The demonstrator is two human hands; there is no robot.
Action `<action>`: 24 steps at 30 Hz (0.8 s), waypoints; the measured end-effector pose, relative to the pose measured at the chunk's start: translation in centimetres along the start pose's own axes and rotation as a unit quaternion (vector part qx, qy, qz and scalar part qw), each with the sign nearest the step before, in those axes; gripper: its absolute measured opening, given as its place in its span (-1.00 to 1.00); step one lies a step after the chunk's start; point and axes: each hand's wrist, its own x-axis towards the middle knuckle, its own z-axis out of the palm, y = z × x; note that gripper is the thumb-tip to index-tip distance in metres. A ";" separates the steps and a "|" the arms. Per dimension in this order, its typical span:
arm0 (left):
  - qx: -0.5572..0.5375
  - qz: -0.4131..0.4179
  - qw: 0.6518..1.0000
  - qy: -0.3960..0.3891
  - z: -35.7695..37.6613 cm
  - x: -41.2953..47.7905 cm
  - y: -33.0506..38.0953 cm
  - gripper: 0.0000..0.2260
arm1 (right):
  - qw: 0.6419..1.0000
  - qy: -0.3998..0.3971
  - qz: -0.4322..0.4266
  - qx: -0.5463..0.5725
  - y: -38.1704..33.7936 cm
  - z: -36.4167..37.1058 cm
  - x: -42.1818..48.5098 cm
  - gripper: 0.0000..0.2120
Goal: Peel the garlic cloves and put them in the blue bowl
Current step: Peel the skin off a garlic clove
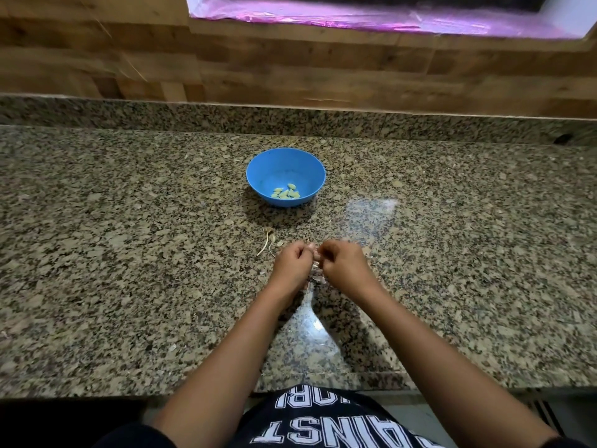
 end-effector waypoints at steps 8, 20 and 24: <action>-0.079 -0.067 0.995 -0.005 -0.3 0.1 -0.1 -0.83 | 0.982 0.001 0.085 0.167 0.9 0.1 -0.4 -0.84; -0.033 0.042 0.998 -0.016 -1.2 -0.6 0.3 -0.92 | 0.915 -0.018 0.140 0.379 1.2 -1.9 -0.7 -0.85; -0.075 0.019 0.996 -0.033 -1.4 -0.7 0.6 -0.95 | 0.940 -0.022 0.103 0.326 1.0 -2.0 -0.7 -0.85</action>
